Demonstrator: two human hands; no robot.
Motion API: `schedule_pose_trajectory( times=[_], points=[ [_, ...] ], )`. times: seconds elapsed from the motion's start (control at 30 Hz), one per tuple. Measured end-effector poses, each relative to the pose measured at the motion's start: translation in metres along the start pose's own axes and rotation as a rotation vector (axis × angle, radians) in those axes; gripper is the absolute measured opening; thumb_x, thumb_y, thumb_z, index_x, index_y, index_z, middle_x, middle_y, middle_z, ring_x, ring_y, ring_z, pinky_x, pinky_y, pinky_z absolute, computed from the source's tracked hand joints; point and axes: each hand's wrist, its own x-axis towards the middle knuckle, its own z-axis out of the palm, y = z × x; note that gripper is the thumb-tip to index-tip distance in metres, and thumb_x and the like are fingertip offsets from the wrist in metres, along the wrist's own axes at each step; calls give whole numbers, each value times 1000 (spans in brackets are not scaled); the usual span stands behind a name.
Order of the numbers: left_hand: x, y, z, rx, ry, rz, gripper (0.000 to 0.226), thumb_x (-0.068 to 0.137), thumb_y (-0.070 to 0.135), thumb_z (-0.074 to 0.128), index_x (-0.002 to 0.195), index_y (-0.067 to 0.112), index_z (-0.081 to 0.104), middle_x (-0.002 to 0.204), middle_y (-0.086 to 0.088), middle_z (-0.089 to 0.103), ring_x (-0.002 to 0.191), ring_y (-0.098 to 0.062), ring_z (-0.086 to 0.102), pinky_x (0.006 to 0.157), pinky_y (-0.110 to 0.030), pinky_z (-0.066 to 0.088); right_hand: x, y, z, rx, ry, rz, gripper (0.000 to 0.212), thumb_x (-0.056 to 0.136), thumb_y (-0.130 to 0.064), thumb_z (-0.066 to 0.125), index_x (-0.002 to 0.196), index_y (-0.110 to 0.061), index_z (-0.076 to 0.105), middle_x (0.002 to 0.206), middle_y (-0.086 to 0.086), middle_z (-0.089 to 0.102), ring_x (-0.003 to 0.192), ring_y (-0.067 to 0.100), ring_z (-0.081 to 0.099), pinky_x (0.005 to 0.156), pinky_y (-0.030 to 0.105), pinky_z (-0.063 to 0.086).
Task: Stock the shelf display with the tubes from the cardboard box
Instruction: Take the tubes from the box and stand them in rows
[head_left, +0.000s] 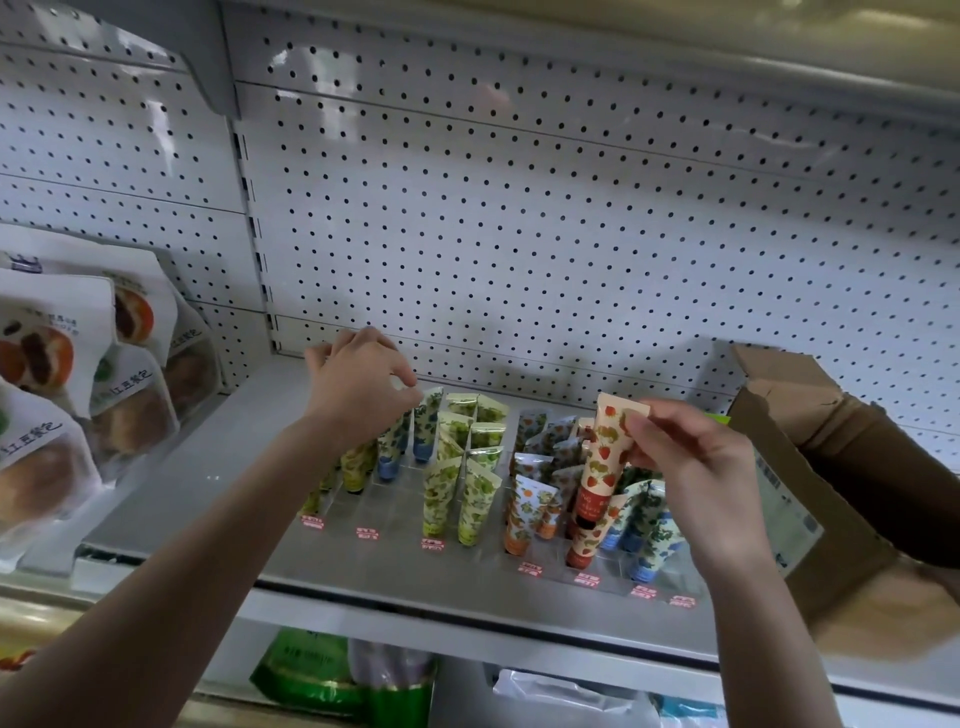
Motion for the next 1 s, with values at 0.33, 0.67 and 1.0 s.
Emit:
schedule_pose_trajectory(
  times=[0.33,0.67,1.0],
  points=[
    [-6,79,11,-279,-27,213,6,80,35,68,84,32,71,109,12,57,112,-13,45,89,-30,18,-3,5,-47,24,102,-34,16,86,-1,61,81,-13,69,66,-6,67,62,1,57,61,13,49],
    [-26,151,39,-365,-214,358,7,78,34,71,82,28,73,99,15,58,107,-11,48,91,-34,22,-5,14,-80,19,140,-29,16,86,-1,60,81,-14,69,66,-8,66,61,-1,56,59,13,47],
    [-36,181,64,-134,-286,360,13,77,38,70,85,28,74,108,7,50,109,-16,37,82,-30,14,-6,23,-97,33,91,-6,18,86,0,60,81,-14,69,71,-8,67,66,1,57,61,16,47]
  ],
)
